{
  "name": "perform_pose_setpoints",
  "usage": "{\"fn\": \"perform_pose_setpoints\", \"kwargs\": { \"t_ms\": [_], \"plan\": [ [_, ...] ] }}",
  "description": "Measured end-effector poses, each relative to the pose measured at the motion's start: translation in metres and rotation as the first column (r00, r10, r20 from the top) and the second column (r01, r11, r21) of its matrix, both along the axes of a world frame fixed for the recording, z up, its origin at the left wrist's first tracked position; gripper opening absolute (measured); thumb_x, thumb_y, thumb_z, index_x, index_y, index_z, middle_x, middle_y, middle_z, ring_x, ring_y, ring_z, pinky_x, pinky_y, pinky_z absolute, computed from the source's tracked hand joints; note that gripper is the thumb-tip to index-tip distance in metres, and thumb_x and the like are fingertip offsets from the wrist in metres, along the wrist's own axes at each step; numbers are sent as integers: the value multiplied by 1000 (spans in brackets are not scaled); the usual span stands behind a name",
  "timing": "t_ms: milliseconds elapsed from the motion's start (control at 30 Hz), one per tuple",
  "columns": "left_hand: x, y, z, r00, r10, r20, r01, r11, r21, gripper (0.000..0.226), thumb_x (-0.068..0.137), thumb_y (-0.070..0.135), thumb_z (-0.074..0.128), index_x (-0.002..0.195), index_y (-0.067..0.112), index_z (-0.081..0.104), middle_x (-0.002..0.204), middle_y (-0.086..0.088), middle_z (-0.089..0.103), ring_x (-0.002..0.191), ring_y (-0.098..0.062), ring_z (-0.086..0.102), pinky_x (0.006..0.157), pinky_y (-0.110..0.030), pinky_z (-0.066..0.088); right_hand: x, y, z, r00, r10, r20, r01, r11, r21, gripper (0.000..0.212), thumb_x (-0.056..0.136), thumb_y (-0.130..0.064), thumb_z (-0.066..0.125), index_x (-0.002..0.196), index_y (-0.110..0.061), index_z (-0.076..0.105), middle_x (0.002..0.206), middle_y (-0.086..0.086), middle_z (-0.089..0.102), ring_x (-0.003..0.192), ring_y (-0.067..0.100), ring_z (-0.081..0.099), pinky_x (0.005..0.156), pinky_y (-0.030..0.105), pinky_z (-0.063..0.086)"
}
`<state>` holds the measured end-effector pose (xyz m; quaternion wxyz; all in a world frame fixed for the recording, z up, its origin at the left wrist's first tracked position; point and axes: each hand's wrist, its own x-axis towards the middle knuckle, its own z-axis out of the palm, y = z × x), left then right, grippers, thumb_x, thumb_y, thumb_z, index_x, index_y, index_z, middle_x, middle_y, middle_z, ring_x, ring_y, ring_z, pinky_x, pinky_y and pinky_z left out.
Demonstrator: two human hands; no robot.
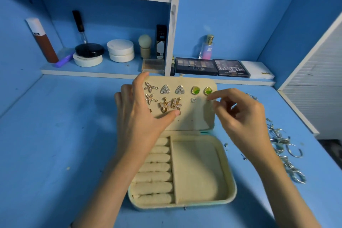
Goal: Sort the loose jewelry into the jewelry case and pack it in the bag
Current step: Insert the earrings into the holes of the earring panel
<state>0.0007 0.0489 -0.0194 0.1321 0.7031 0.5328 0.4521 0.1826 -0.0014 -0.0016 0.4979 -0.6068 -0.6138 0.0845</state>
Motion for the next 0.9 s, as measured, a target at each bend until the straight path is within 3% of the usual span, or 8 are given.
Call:
{"fn": "perform_pose_setpoints", "kwargs": {
  "t_ms": [133,333,467,667,900],
  "plan": [
    [-1,0,0,1000,4,-4,-4,1000,-15,98,56,44,84,139,21,39,107,5,36,103,-13,31,83,-21,25,30,-4,4,1000,-2,5,3,984,-178,14,84,-5,64,85,-19,68,60,0,52,49,9,42,49,11,32],
    [-1,0,0,1000,2,1,-2,1000,-19,97,55,46,81,139,21,39,108,5,35,106,-15,31,84,-22,26,55,-11,1,966,97,241,15,905,-425,21,80,-8,67,74,-28,68,75,-3,65,72,2,54,62,7,38],
    [-1,0,0,1000,-6,10,6,1000,-23,97,55,46,81,139,21,38,109,6,35,108,-15,32,82,-17,22,63,-15,3,947,154,282,9,866,-501,26,79,-8,68,72,-32,65,78,-9,64,78,-2,54,64,4,37],
    [-2,-2,0,1000,-8,16,9,999,-36,97,56,44,82,139,22,37,110,6,34,110,-18,33,88,-24,27,71,-21,6,940,209,270,-10,807,-590,20,77,-7,71,74,-27,70,76,-14,64,73,-8,54,63,4,38],
    [-2,-2,0,1000,-13,24,14,999,-41,96,58,41,84,139,22,37,113,2,39,110,-18,32,88,-26,27,72,-24,9,924,293,247,-72,766,-639,18,75,-12,74,76,-30,72,82,-12,58,75,3,52,67,10,39]
  ]
}}
